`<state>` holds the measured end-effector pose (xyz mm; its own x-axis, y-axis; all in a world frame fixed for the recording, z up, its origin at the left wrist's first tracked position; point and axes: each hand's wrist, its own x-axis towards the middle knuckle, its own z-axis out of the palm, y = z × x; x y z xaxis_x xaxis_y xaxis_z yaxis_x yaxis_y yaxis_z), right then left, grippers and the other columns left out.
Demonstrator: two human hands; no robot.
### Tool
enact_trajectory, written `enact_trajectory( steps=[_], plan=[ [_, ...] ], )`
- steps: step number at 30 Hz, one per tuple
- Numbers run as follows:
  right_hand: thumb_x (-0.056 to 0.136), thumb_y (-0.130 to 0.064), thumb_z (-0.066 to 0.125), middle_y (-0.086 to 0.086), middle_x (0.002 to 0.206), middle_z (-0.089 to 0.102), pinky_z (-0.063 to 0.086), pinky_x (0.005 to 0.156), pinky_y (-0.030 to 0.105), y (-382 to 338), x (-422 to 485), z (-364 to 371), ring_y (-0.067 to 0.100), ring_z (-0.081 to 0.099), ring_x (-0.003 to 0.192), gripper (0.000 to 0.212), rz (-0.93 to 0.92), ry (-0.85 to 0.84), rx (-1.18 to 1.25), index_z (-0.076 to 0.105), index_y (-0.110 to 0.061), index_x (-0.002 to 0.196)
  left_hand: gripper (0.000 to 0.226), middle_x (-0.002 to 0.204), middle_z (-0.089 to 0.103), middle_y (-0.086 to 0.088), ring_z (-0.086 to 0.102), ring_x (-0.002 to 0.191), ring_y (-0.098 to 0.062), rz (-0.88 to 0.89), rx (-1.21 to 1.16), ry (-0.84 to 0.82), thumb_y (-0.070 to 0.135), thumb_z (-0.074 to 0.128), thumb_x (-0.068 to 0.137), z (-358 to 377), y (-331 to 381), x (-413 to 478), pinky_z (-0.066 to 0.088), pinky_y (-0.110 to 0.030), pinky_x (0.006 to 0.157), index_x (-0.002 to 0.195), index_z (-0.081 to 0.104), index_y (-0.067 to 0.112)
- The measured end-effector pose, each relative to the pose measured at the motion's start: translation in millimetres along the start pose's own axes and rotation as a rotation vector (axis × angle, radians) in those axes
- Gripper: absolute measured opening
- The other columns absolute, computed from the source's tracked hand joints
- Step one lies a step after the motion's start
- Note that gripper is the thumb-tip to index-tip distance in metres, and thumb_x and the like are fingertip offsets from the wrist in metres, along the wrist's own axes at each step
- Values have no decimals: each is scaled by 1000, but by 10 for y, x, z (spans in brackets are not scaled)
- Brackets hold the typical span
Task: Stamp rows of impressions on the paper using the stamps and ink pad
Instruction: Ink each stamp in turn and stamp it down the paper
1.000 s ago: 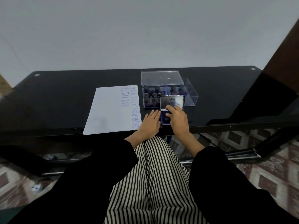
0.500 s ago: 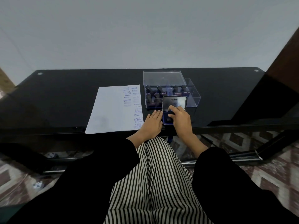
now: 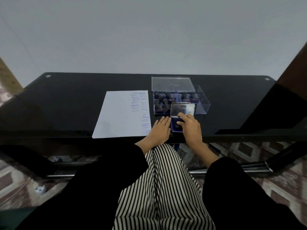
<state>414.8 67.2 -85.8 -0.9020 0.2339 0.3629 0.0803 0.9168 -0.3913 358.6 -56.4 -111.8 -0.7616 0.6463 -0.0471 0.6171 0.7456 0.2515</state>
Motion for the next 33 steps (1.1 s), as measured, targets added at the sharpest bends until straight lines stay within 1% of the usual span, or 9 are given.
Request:
enact_trajectory(
  steps=[3,5,8,12,18,21,24,27,33],
  plan=[
    [93,-13,53,14,104,60,46,76,34,5,64,-16,27,60,93,27,0,-56,-29,55,-11,120,53,158,8,-10,5,147,-23,2,-28,-27,21,26,102,-56,-19,13,8,-39,119,149,8,5],
    [92,-16,55,13,104,60,47,77,35,11,135,-34,28,60,93,25,5,-103,-58,56,-13,117,52,156,19,-13,17,144,-26,23,-78,-21,18,33,100,-147,-45,20,16,-35,118,148,17,3],
    [89,-18,61,12,103,63,48,78,34,-3,247,-73,27,61,93,22,25,-114,-21,61,-15,110,39,135,48,-14,47,123,-26,37,-218,134,9,39,96,-338,-145,1,36,-32,104,134,46,3],
    [86,-17,65,11,98,69,51,83,35,-235,390,-107,25,63,92,19,9,4,158,66,-14,105,30,116,60,-14,56,106,-25,21,-301,340,3,41,93,-583,-423,-28,43,-33,92,116,60,3],
    [84,-14,67,7,85,67,44,70,20,-778,784,-41,19,61,79,11,-54,-26,318,68,-12,95,30,121,60,-12,56,112,-25,-149,-341,475,2,39,94,-849,-994,-16,42,-31,99,115,60,5],
    [84,-14,68,7,92,69,36,69,9,-980,931,100,14,60,80,14,-69,-74,318,69,-10,97,31,126,57,-10,54,116,-23,-220,-315,474,5,38,96,-917,-1270,-21,41,-31,101,119,59,6],
    [83,-13,68,11,99,70,46,82,21,-1114,1042,271,22,65,89,18,-83,-140,303,69,-8,101,34,131,55,-8,51,121,-23,-263,-310,453,4,37,96,-913,-1486,-26,39,-31,103,123,57,8],
    [83,-11,68,14,94,70,52,85,31,-1177,1101,438,27,67,84,16,-108,-191,294,69,-5,98,36,134,52,-7,47,124,-22,-276,-306,419,5,36,96,-845,-1625,-5,36,-29,104,127,54,9],
    [84,-12,68,7,85,65,42,72,19,-1202,1141,688,15,54,71,16,-93,-256,270,69,-6,98,42,148,38,-8,31,138,-21,-269,-282,350,8,36,97,-615,-1738,76,23,-29,113,139,41,9]
  ],
)
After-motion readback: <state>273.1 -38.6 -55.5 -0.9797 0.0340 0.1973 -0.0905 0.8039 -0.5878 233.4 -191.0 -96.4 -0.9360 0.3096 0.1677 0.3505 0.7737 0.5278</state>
